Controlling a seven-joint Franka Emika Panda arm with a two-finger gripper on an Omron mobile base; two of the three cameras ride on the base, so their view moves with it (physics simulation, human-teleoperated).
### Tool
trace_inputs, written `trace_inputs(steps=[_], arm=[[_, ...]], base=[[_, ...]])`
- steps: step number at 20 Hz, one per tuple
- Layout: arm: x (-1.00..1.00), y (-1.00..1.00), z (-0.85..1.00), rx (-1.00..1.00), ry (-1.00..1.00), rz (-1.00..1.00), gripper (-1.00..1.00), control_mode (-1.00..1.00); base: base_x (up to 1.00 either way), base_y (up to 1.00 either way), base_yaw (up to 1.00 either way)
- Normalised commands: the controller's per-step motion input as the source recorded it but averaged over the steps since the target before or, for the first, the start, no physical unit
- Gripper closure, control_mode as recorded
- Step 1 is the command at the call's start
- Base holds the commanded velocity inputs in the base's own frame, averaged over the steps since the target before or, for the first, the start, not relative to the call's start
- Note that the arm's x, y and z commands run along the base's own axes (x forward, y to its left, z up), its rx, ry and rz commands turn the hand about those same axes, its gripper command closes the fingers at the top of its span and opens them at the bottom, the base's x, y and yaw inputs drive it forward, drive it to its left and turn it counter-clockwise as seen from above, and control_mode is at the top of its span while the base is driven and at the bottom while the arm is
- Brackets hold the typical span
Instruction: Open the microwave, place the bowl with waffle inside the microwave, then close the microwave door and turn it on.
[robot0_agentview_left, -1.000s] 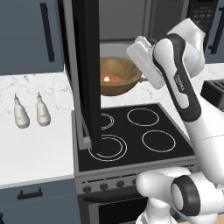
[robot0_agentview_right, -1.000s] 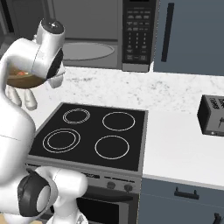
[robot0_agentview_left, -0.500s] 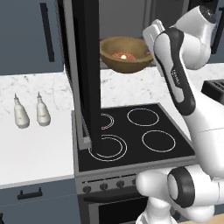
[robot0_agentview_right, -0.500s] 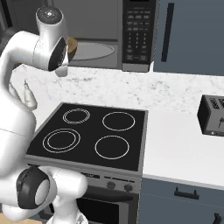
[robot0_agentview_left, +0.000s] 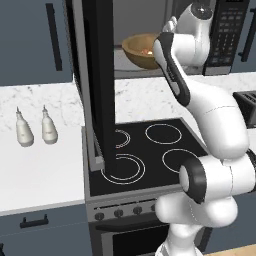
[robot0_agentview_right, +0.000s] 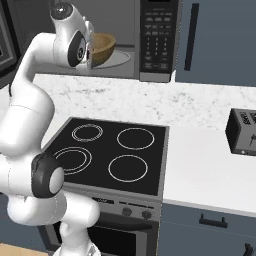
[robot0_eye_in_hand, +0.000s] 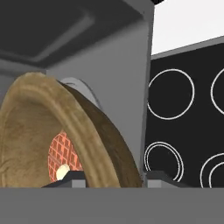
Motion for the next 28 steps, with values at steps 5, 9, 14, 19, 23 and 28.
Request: trace_inputs(steps=[5, 9, 14, 19, 23, 28], arm=[[0.96, 0.08, -0.15, 0.00, 0.02, -0.24, 1.00, -1.00], [0.47, 0.16, -0.29, 0.00, 0.00, -0.08, -1.00, -1.00], [-0.04, 0.12, -0.24, 0.00, 0.00, 0.00, -1.00, -1.00], [-1.00, 0.05, -0.15, 0.00, -0.06, 0.00, -1.00, -1.00], [-1.00, 0.22, -0.11, -0.01, -0.05, 0.04, -1.00, -1.00], [-1.00, 0.30, -0.55, -0.04, -0.02, 0.19, -1.00, -1.00]], base=[[0.00, 0.00, 0.00], [0.00, 0.00, 0.00], [0.00, 0.00, 0.00], [0.00, 0.00, 0.00], [0.00, 0.00, 0.00], [0.00, 0.00, 0.00]])
